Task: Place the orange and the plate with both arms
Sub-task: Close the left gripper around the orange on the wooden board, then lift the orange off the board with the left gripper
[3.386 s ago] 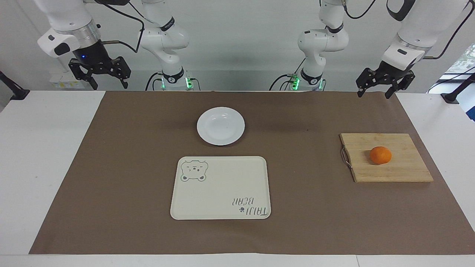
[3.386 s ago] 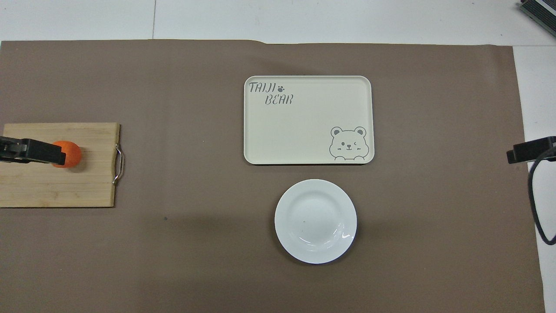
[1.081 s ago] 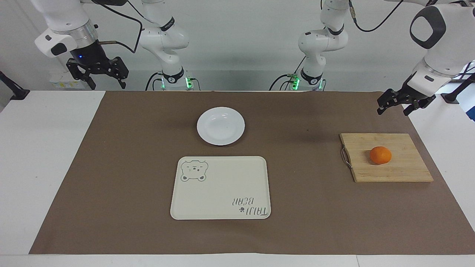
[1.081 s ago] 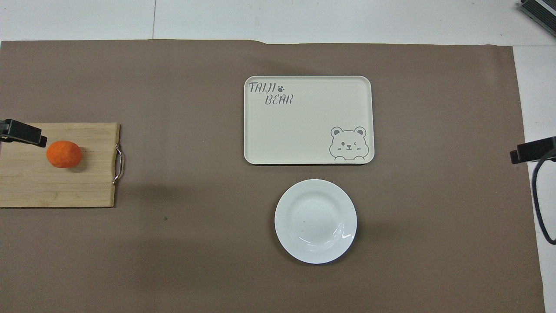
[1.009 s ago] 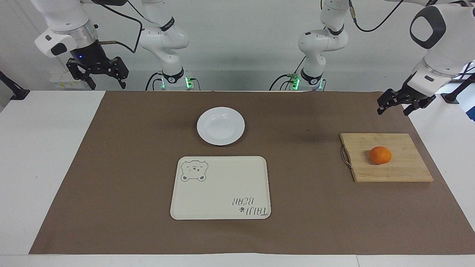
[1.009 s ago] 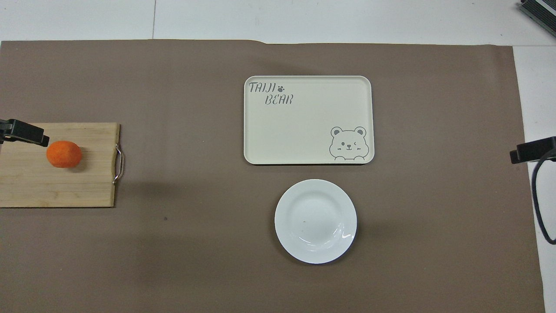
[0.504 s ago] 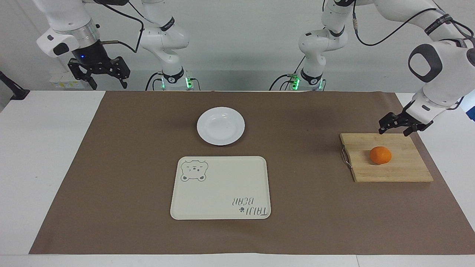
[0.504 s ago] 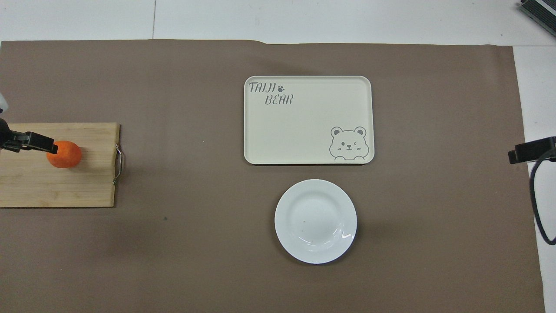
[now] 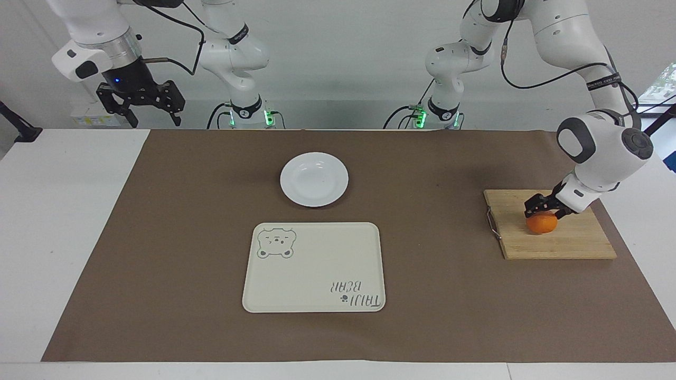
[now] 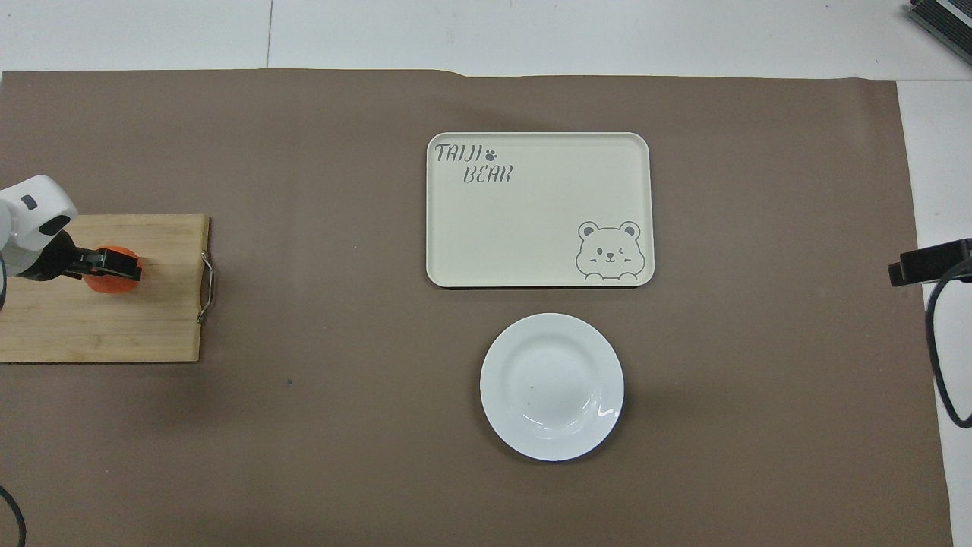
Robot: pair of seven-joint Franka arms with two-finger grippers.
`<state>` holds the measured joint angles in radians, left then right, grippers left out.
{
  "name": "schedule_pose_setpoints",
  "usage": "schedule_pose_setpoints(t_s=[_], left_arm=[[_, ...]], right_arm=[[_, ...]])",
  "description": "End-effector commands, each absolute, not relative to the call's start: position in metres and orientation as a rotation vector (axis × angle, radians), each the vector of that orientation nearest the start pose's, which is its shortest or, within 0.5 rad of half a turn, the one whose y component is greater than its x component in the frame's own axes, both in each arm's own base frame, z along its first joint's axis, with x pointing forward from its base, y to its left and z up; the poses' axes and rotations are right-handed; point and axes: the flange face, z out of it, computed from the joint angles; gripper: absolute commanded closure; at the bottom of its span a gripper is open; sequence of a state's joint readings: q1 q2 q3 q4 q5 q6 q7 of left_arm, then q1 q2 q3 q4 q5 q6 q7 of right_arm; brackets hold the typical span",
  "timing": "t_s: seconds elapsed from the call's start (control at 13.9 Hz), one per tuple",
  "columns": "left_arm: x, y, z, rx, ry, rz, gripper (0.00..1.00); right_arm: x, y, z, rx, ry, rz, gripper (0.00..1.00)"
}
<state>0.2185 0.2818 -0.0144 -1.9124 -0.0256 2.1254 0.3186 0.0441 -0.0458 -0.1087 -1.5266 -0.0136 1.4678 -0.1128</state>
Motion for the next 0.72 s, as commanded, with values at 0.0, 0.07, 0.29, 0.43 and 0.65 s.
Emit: schedule_pose_setpoints(t_s=[0.0,0.07,0.29,0.43,0.65], left_arm=[[0.589,0.123,0.319,-3.184,0.128,0.064,0.00],[0.588,0.127,0.316,-3.184,0.118,0.062,0.07],[0.589,0.132,0.320,-3.184,0.127,0.068,1.00],[0.591,0.131,0.327,-3.182,0.118,0.052,1.00],[0.597,0.128,0.350,-3.181,0.120,0.045,1.00]], right_arm=[[0.522,-0.038,0.663,-3.147,-0.059,0.009,0.00],[0.522,-0.038,0.663,-3.147,-0.059,0.009,0.00],[0.522,-0.038,0.663,-3.147,-0.059,0.009,0.00],[0.522,-0.038,0.663,-3.147,-0.059,0.009,0.00],[0.522,-0.038,0.663,-3.147,-0.059,0.009,0.00]])
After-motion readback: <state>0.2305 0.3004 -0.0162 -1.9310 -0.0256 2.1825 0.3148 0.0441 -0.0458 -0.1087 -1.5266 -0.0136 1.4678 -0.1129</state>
